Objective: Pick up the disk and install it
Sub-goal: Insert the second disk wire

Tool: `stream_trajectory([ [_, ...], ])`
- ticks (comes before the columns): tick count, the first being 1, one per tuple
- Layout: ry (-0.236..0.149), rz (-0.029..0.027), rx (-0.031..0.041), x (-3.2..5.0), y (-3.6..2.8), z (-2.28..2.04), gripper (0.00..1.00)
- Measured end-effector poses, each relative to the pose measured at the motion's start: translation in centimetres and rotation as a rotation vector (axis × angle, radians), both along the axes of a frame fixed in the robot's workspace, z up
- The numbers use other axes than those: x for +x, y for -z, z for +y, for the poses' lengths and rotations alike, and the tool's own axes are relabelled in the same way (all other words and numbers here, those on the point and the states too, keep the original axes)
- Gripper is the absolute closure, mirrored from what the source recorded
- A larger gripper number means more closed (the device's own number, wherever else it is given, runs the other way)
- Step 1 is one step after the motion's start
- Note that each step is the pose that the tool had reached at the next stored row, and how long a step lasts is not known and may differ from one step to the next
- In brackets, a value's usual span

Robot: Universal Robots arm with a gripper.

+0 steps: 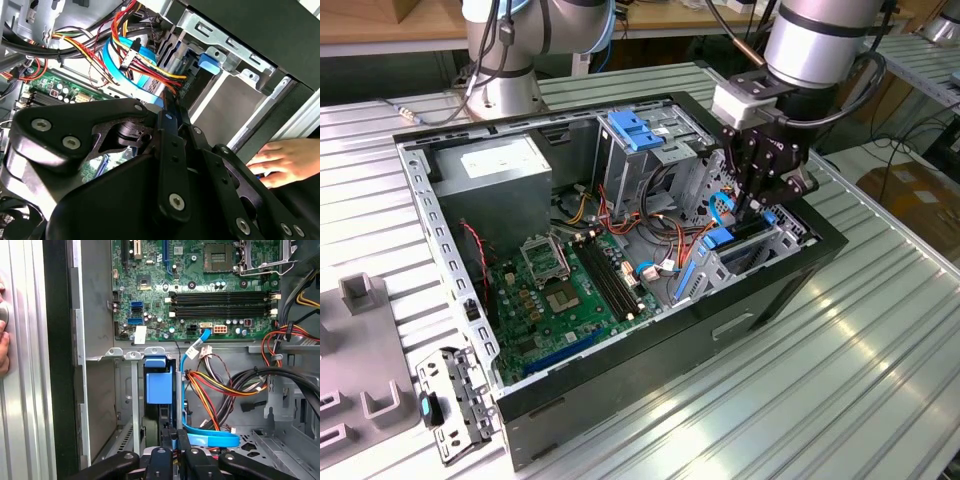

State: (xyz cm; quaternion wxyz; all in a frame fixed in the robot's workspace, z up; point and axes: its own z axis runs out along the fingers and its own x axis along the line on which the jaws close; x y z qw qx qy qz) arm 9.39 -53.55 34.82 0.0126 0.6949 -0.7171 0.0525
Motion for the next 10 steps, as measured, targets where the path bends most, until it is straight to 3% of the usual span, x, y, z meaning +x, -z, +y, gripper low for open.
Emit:
stream_trajectory([
  [10,0.000,-0.0001,0.0004,0.00,0.21,-0.20,0.84],
])
